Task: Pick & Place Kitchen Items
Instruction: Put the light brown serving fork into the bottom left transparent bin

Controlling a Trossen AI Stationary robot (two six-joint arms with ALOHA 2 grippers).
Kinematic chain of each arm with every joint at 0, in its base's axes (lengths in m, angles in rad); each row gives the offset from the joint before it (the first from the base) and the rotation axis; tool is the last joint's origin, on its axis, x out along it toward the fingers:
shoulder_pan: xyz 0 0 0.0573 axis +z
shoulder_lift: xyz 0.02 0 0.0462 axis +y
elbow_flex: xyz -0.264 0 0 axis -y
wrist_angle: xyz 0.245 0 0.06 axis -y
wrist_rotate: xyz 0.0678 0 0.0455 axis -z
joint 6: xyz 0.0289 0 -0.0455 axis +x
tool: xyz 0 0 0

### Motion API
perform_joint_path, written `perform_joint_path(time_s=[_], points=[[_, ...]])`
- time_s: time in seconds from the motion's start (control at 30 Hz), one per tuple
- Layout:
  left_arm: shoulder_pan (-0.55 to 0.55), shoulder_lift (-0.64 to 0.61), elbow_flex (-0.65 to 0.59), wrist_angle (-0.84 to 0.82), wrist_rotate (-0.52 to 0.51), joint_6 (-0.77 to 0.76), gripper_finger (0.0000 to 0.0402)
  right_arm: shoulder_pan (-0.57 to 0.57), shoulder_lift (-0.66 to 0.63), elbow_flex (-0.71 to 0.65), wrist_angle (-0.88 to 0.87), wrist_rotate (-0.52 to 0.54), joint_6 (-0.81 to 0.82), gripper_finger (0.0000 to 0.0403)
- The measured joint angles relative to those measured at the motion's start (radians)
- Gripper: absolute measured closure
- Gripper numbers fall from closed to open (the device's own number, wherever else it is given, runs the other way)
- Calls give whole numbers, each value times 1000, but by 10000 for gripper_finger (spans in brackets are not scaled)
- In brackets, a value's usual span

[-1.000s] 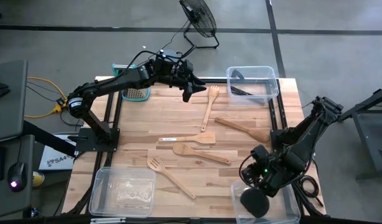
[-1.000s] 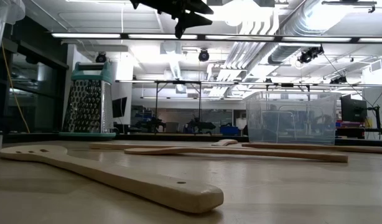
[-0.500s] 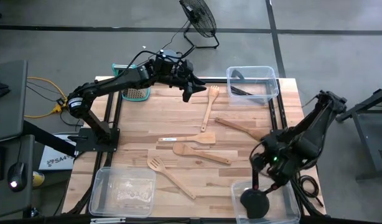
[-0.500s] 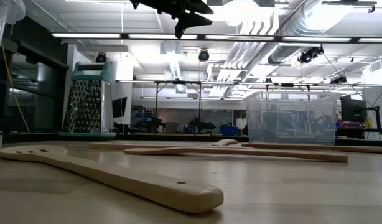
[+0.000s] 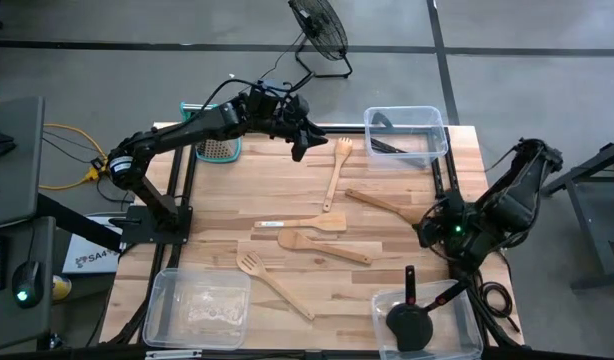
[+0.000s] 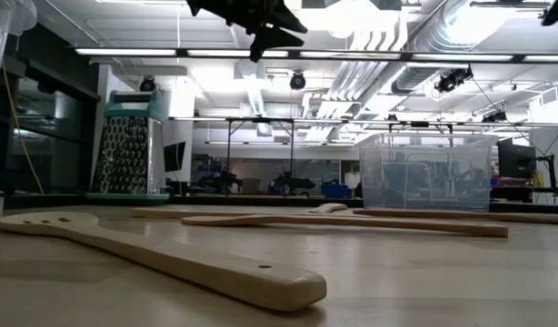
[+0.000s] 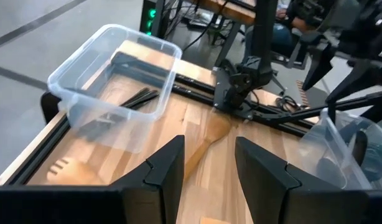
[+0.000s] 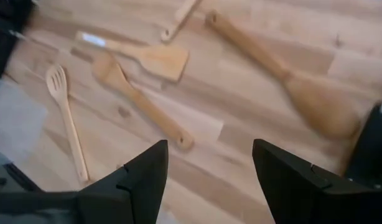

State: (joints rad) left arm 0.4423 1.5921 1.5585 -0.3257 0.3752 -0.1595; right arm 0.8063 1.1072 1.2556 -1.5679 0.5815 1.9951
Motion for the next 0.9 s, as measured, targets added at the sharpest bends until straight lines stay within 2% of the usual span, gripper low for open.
perform_joint_path(time_s=[0.17,0.4,0.73,0.9], points=[[12,0,0,-54,-5,3,263,-66,-52,0,-2,75,-131,177],[18,0,0,-152,-20,-2,263,-220,-131,0,-3,68,-417,177],[16,0,0,-179,-31,-4,263,-490,-189,0,-5,-94,-922,177],[16,0,0,-187,-31,-6,263,-610,-189,0,3,-137,-1141,177]])
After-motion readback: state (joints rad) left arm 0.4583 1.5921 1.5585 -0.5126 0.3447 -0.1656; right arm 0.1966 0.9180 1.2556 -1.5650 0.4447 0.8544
